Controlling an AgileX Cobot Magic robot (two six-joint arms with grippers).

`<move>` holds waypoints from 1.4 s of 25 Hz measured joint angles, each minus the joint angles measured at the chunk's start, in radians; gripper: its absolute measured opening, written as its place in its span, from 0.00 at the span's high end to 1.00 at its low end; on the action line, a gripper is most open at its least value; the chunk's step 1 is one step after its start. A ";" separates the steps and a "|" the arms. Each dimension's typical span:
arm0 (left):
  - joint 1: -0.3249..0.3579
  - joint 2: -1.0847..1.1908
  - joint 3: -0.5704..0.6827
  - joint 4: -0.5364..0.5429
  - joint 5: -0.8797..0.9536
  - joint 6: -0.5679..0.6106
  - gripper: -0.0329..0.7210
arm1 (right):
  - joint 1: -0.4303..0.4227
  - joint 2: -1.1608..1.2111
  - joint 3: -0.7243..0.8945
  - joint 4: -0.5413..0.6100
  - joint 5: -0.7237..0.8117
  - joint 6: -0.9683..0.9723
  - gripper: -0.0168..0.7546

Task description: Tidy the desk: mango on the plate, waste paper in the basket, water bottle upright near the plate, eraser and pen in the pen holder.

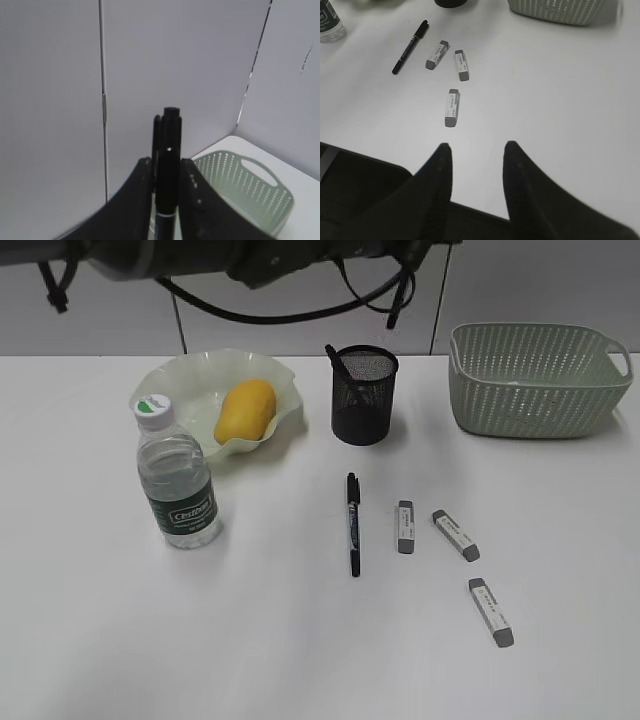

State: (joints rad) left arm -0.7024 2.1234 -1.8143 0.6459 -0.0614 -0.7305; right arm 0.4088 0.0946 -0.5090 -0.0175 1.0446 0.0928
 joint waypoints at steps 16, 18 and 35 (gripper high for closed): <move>0.118 0.226 0.002 0.015 -0.273 0.035 0.61 | 0.000 0.000 0.000 0.000 0.000 0.000 0.63; 0.118 0.215 0.002 0.015 -0.261 0.036 0.47 | 0.000 0.000 0.000 0.000 0.000 0.000 0.63; 0.099 -0.643 0.452 -0.351 0.870 0.361 0.68 | 0.000 0.000 0.000 -0.001 0.000 0.000 0.64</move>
State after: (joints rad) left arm -0.6030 1.4805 -1.3626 0.2953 0.8087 -0.3697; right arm 0.4088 0.0946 -0.5090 -0.0184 1.0446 0.0924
